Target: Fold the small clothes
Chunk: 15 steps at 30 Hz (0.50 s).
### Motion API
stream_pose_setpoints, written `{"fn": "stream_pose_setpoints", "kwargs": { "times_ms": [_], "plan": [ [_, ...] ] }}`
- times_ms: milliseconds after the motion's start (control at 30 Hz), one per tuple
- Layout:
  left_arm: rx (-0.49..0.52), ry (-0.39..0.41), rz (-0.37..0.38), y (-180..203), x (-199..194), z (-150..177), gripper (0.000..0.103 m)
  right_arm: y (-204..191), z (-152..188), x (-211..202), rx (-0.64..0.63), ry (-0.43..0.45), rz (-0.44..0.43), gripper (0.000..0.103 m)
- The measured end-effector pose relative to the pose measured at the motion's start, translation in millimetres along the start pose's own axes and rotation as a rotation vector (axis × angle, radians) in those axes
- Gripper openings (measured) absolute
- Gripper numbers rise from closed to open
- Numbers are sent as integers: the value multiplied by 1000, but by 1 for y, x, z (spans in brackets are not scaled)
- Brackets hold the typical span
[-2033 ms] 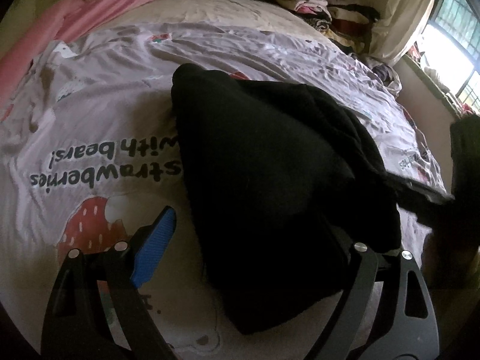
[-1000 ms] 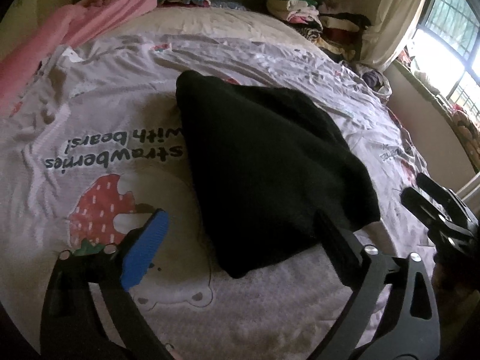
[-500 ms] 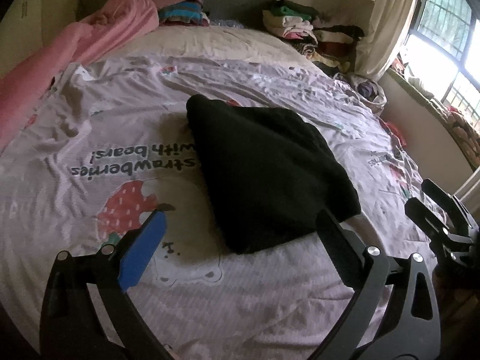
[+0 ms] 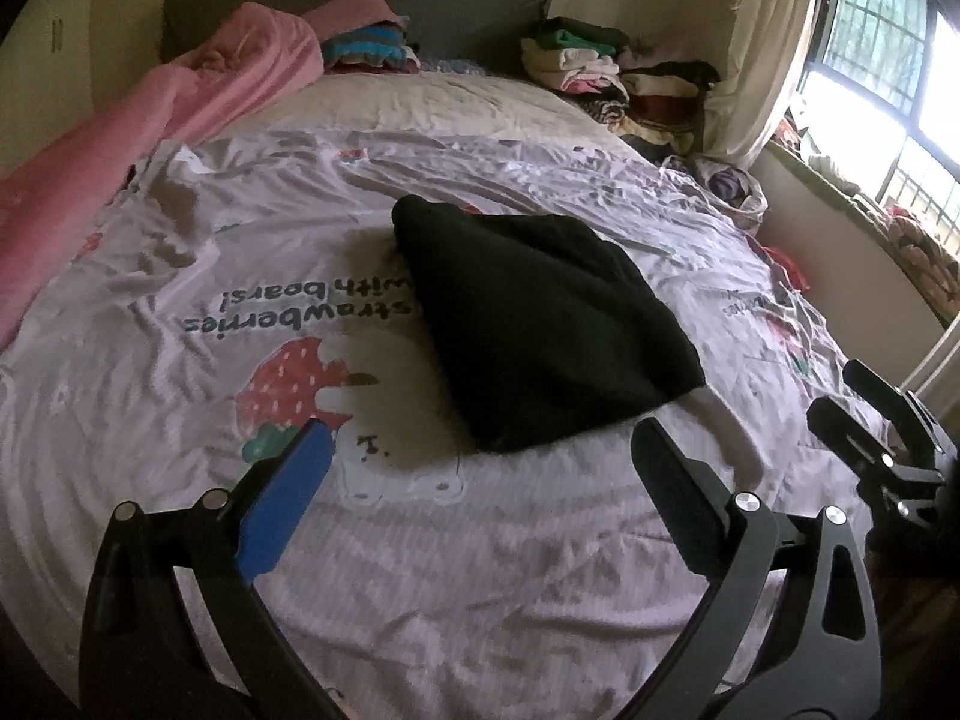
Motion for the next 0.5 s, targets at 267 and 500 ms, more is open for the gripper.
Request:
{"fn": "stream_pose_setpoints", "kwargs": {
  "times_ms": [267, 500],
  "plan": [
    [17, 21, -19, 3, -9, 18, 93, -5, 12, -17, -6, 20, 13, 98],
    [25, 39, -24, 4, -13, 38, 93, -8, 30, -27, -15, 45, 48, 98]
  ]
}}
Point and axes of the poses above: each gripper's, at about its wrist camera, not at the fingertips, and x roughly the way its jaws point, y to its right, z to its underside, the point moved 1 cm from there along x, roughly the way its jaws point, and after that the axes turned 7 degrees about z, right-handed, at the moved point
